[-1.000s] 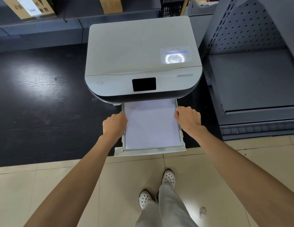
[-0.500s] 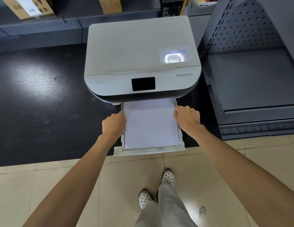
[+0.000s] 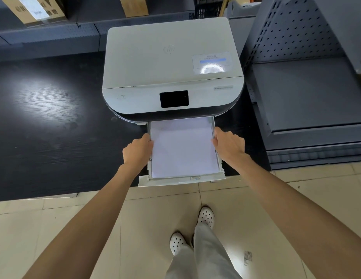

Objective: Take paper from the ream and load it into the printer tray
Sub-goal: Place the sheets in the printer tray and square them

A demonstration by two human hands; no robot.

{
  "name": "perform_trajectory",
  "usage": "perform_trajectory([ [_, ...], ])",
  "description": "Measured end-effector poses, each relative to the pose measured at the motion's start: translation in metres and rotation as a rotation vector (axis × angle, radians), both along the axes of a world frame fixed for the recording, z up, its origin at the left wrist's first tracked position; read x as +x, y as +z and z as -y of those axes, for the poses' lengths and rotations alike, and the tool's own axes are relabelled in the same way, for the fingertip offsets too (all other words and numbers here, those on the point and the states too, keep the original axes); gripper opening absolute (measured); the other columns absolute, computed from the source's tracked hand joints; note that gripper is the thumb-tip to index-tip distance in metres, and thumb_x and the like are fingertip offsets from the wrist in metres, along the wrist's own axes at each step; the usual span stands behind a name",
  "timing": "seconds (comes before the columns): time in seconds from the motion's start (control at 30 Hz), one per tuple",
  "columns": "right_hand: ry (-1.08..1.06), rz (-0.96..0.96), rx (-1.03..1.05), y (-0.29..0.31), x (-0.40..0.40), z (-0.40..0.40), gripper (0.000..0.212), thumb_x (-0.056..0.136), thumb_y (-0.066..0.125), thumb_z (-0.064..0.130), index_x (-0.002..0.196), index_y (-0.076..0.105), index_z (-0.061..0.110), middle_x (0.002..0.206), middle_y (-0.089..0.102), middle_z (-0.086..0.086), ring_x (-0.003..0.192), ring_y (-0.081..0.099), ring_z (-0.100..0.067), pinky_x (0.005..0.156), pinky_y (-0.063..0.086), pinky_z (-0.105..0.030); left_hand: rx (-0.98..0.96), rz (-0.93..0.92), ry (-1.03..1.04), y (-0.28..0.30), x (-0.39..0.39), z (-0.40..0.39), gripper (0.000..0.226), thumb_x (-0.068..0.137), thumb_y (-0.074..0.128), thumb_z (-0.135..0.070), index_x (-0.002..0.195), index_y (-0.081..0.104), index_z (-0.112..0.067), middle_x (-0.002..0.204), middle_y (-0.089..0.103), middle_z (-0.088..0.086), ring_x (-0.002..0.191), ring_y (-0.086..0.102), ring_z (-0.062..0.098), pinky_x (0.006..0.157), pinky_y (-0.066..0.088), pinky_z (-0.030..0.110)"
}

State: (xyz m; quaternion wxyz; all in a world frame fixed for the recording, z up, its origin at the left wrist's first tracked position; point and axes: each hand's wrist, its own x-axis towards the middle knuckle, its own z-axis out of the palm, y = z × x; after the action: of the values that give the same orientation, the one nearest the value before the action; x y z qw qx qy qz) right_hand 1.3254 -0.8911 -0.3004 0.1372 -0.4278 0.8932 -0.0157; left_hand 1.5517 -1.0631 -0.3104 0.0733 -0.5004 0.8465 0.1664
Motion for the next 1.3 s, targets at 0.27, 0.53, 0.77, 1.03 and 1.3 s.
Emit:
perform_trajectory([
  [0.27,0.028,0.032,-0.030,0.000,0.003,-0.002,0.020,0.103,0.043,0.022,0.118,0.050,0.011,0.091,0.071,-0.014,0.075,0.066,-0.035,0.063,0.049,-0.040,-0.043,0.070,-0.022,0.000,-0.006,-0.001,0.014,0.100,0.037,-0.011,0.091,0.048,-0.010,0.069,0.056,0.008,0.057,0.051,0.029,0.052,0.030,0.029],
  [0.53,0.070,0.036,-0.050,0.010,0.027,-0.002,0.022,0.104,0.041,0.028,0.115,0.051,0.012,0.096,0.072,-0.013,0.082,0.068,-0.037,0.071,0.054,-0.042,-0.002,0.006,-0.019,0.007,0.005,-0.010,0.019,0.103,0.037,-0.020,0.098,0.053,-0.011,0.071,0.060,0.006,0.063,0.061,0.029,0.063,0.048,0.036],
  [0.77,0.171,0.122,-0.339,0.016,0.051,-0.031,0.013,0.101,0.050,0.026,0.111,0.049,0.018,0.095,0.065,0.000,0.075,0.058,-0.021,0.057,0.046,-0.032,-0.087,-0.328,-0.237,0.008,0.034,-0.035,0.020,0.102,0.051,-0.034,0.102,0.062,-0.018,0.096,0.064,-0.001,0.085,0.061,0.018,0.073,0.056,0.038],
  [1.03,0.392,0.199,-0.199,-0.020,0.069,-0.083,0.066,0.079,0.070,0.055,0.135,0.047,0.029,0.139,0.049,0.009,0.128,0.044,-0.015,0.100,0.039,-0.036,-0.133,-0.389,-0.443,-0.024,0.083,-0.070,0.054,0.091,0.047,-0.063,0.127,0.062,-0.027,0.129,0.062,-0.009,0.127,0.053,0.018,0.106,0.032,0.034],
  [1.3,0.331,0.145,-0.270,-0.021,0.078,-0.086,0.072,0.081,0.077,0.011,0.143,0.043,0.023,0.137,0.055,0.003,0.127,0.050,-0.020,0.101,0.042,-0.037,-0.073,-0.337,-0.486,-0.028,0.091,-0.076,0.061,0.080,0.081,-0.032,0.136,0.057,-0.022,0.136,0.059,-0.002,0.129,0.049,0.024,0.095,0.052,0.044],
])
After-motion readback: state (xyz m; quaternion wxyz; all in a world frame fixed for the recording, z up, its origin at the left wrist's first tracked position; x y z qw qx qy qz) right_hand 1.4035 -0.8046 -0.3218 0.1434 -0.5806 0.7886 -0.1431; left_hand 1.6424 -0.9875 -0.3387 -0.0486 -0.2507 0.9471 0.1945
